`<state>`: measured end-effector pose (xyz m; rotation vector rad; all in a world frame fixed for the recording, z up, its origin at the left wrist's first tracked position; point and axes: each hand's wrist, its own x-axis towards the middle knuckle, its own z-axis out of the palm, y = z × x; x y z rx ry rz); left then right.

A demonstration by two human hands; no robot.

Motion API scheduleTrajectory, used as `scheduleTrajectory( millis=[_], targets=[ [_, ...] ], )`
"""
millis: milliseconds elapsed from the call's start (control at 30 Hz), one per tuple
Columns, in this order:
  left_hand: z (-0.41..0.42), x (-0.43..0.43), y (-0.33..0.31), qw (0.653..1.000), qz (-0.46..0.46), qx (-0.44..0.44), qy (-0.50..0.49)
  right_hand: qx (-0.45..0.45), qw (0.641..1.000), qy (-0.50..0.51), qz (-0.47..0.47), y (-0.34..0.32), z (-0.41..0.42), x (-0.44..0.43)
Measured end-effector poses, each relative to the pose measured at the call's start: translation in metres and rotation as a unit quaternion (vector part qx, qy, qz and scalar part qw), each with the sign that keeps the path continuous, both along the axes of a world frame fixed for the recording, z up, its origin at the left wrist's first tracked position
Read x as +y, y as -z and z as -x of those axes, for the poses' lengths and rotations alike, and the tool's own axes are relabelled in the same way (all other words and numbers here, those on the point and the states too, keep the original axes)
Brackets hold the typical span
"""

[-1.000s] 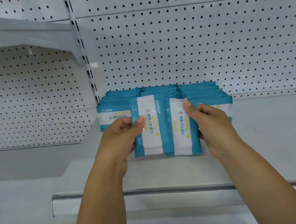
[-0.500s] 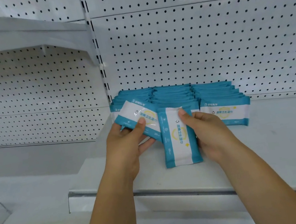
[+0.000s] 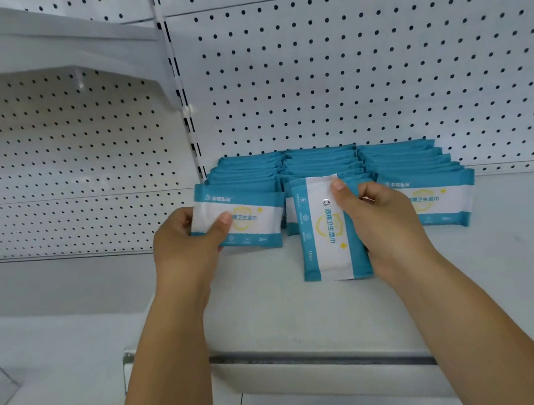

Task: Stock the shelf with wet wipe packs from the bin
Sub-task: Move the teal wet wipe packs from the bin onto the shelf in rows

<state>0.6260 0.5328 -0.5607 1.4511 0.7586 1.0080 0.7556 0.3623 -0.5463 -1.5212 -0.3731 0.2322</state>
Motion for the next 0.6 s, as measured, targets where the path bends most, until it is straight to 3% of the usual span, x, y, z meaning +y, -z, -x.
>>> scheduleTrajectory(
  millis=[133,300,600],
  targets=[
    [-0.009,0.016,0.009,0.998,-0.050,0.037,-0.021,-0.081,0.996,0.028,0.017,0.002,-0.009,0.000],
    [-0.021,0.030,0.017,0.957,-0.187,0.195,-0.103,-0.142,0.989,0.023,0.035,0.003,-0.011,0.004],
    [-0.015,0.022,0.012,0.973,-0.120,0.163,-0.108,-0.151,0.988,-0.003,0.033,0.004,-0.015,0.000]
  ],
)
